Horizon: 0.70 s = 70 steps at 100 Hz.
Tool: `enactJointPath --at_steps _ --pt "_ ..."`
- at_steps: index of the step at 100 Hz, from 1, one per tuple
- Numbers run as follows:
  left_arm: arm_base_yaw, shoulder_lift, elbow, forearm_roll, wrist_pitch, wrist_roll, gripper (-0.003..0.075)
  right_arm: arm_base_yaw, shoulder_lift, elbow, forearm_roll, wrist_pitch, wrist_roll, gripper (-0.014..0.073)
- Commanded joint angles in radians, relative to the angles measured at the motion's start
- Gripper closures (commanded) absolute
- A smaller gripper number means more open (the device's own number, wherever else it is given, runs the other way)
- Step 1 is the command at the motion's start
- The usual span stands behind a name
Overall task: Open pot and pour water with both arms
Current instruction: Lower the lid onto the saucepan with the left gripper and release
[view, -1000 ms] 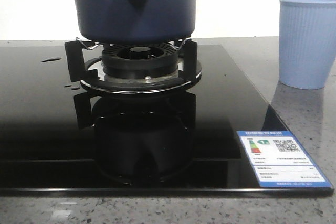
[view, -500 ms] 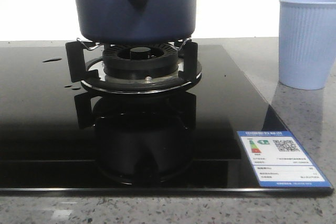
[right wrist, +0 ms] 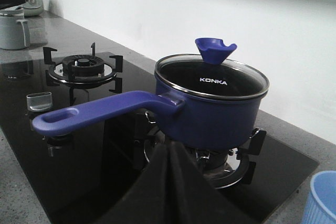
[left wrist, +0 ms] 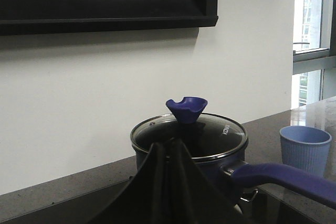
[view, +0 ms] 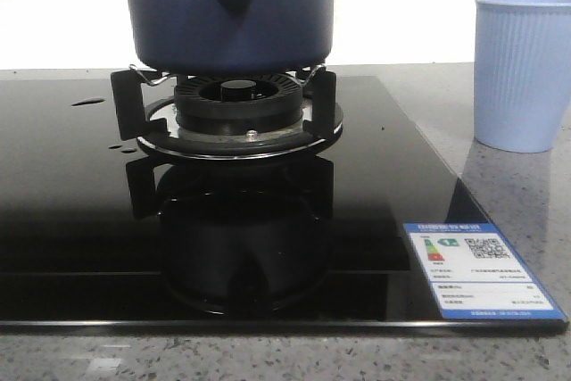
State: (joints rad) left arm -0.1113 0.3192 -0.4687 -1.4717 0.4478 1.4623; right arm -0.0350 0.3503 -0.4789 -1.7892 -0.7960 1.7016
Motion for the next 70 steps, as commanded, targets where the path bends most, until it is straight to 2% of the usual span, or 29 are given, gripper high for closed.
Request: enactJointPath --at_steps 1,40,49,55,56,62,66,67,68,69,70 --pt "0.002 0.008 -0.025 -0.041 -0.012 -0.012 0.0739 0.001 0.006 -0.028 0.046 0.026 0.001 0.0664" --pt "0.002 0.008 -0.025 -0.04 -0.013 -0.012 0.0739 0.001 0.006 -0.028 0.046 0.026 0.001 0.0664" --pt "0.002 0.008 -0.016 0.033 -0.026 -0.03 0.0739 0.001 0.006 -0.028 0.046 0.026 0.001 0.0664" --pt "0.002 0.012 -0.016 0.15 -0.05 -0.159 0.0739 0.001 0.006 -0.028 0.046 0.028 0.001 0.0664" --pt "0.002 0.012 -0.016 0.223 -0.057 -0.208 0.0739 0.001 0.006 -0.028 0.046 0.028 0.001 0.0664" --pt "0.002 0.012 -0.016 0.431 -0.069 -0.447 0.0739 0.001 0.006 -0.028 0.046 0.028 0.001 0.0664" --pt "0.002 0.012 -0.014 0.649 -0.067 -0.662 0.0739 0.001 0.006 -0.028 0.046 0.028 0.001 0.0664" --pt "0.002 0.012 -0.014 0.649 -0.067 -0.662 0.0739 0.001 0.006 -0.028 0.046 0.028 0.001 0.0664" --pt "0.002 0.012 -0.011 0.742 -0.067 -0.75 0.0739 0.001 0.006 -0.028 0.046 0.028 0.001 0.0664" --pt "0.002 0.012 -0.012 0.742 -0.067 -0.75 0.0739 0.001 0.006 -0.028 0.046 0.028 0.001 0.0664" --pt "0.002 0.012 -0.009 0.802 -0.067 -0.806 0.0739 0.001 0.006 -0.028 0.046 0.028 0.001 0.0664"
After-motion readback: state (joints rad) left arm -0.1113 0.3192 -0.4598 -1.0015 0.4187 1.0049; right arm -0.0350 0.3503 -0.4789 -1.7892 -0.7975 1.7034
